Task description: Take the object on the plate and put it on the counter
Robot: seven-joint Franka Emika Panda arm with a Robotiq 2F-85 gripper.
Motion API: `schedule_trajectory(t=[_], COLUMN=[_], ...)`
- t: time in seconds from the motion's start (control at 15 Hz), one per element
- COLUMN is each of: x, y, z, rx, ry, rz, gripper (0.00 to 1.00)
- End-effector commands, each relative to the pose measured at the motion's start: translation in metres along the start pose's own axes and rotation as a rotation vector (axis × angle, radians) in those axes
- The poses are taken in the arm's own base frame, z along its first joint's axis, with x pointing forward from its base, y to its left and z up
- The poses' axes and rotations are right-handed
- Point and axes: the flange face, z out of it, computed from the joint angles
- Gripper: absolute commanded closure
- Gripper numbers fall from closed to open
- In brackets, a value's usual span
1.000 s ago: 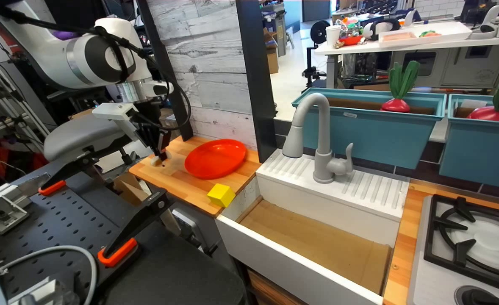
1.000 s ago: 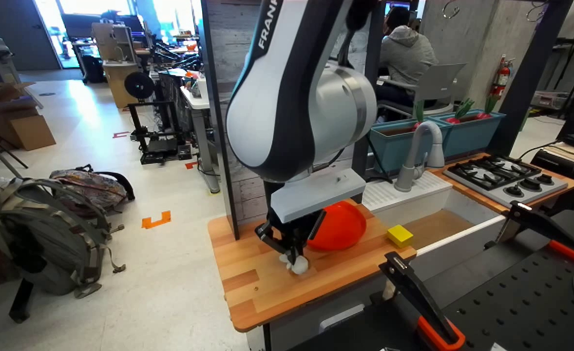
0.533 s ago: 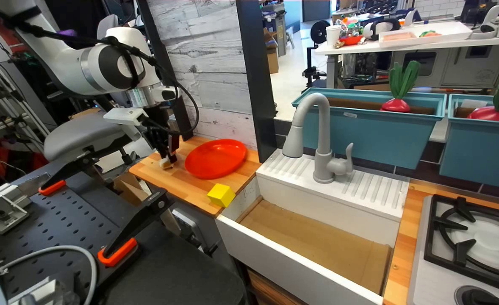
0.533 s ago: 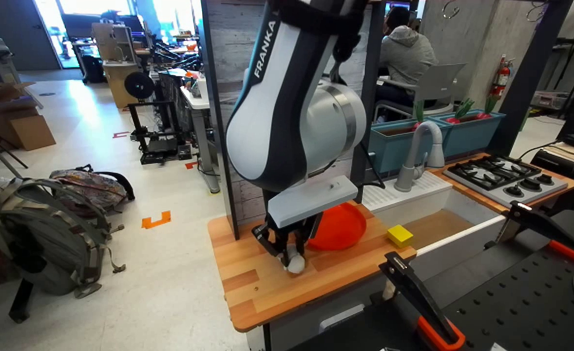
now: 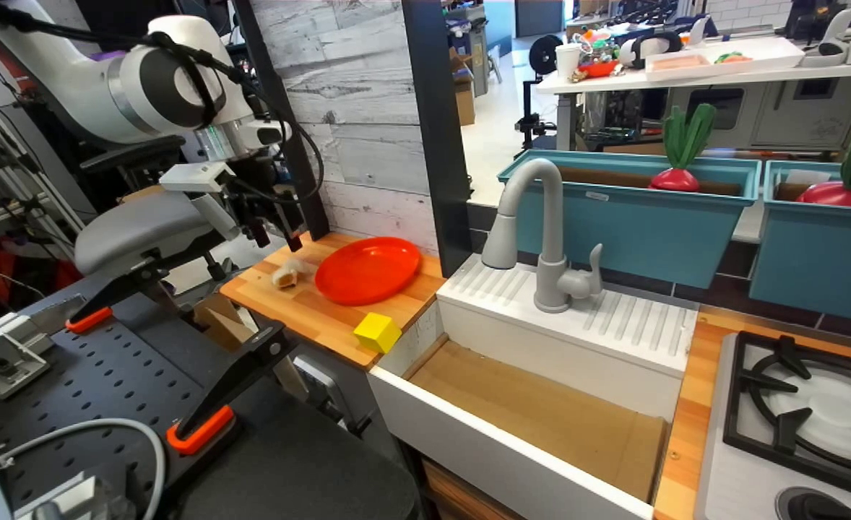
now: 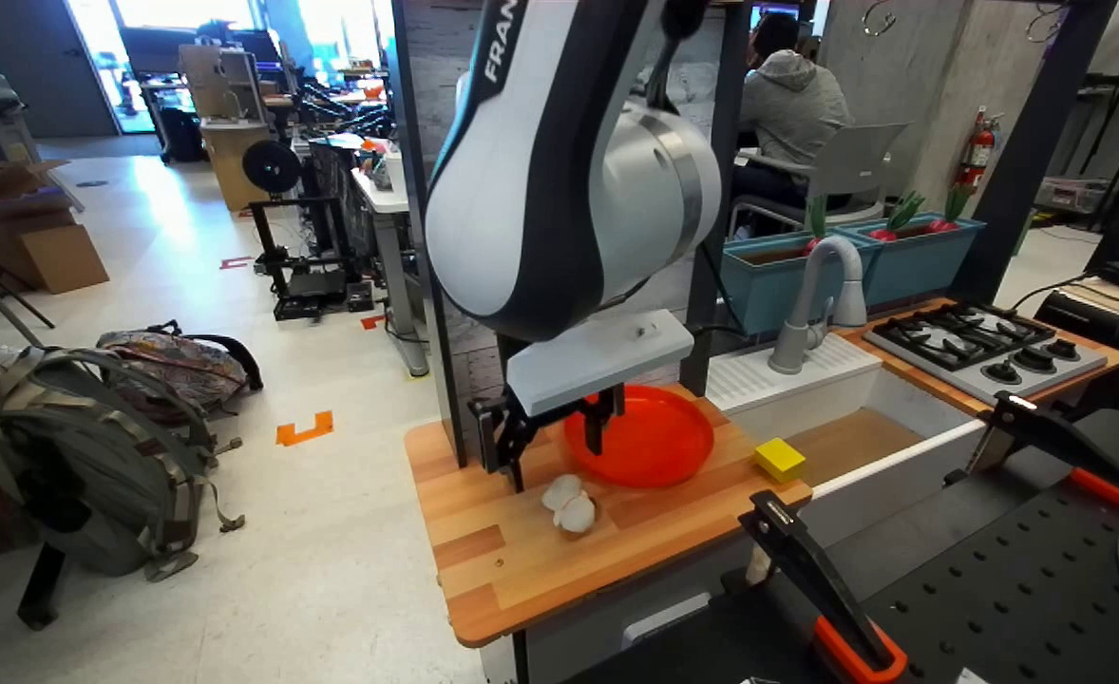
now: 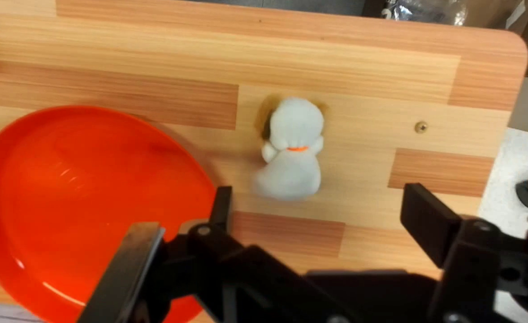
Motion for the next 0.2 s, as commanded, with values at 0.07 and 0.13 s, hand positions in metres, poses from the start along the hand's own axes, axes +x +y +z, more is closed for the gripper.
schedule_trajectory(t=[0.07,0.13], x=[-0.007,-0.011], y=[-0.005,-0.007], z=[-0.023,-0.031], rx=[-0.005,-0.007], ry=[0.030,0.034], rz=[0.004,0.005], gripper=[0.00,0.00])
